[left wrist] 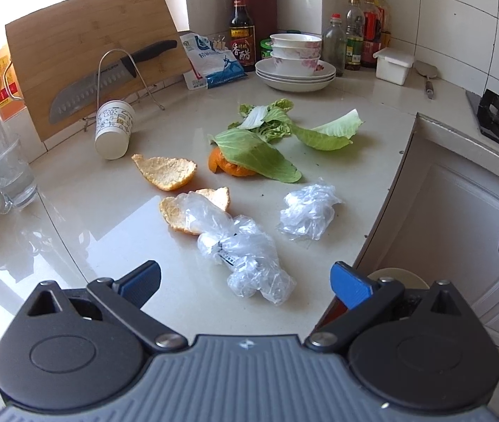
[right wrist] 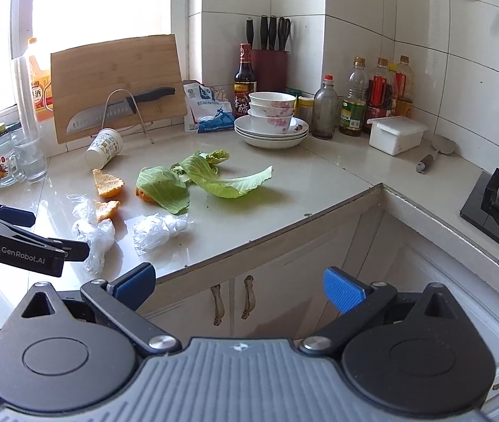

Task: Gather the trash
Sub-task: 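Close the left tool on the crumpled bag while the right tool approaches another bag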

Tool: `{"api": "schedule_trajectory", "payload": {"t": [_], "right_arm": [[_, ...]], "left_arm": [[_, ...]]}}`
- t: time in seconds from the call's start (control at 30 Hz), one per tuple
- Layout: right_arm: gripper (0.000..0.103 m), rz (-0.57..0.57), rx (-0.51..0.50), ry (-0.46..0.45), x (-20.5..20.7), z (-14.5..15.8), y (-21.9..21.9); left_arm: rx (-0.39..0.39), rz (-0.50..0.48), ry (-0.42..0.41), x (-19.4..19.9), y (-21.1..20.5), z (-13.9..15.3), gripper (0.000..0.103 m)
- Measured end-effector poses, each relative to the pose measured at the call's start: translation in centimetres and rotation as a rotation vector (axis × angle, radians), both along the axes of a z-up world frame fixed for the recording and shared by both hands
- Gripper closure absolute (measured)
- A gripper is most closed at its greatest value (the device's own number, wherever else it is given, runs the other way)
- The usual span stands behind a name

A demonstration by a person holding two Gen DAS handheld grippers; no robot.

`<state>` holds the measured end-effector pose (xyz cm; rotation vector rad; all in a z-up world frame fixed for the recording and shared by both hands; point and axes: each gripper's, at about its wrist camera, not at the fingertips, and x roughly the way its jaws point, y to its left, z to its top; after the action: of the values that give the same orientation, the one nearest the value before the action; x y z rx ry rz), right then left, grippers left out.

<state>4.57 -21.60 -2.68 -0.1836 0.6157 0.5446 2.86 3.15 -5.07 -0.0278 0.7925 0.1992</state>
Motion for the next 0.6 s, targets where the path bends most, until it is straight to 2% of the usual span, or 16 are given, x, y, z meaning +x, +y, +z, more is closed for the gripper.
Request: {"api": "schedule_trajectory", "payload": {"t": [0.1, 0.27, 0.6], "right_arm": [[0.000, 0.014, -0.011, 0.014, 0.7, -0.6, 0.9], [0.000, 0.037, -0.025, 0.038, 1.9, -1.5, 2.4], [0.000, 0.083, -0.043, 0.082, 3.9, -3.1, 5.4]], "left_arm": [[-0.020, -0.007, 0.017, 1.1, 0.7, -0.9, 0.004], [-0.050, -0.025, 0.054, 2.9, 1.4, -2.4, 0.018], [-0.091, -0.055, 0.072, 4.7, 2.3, -2.9, 0.037]]}}
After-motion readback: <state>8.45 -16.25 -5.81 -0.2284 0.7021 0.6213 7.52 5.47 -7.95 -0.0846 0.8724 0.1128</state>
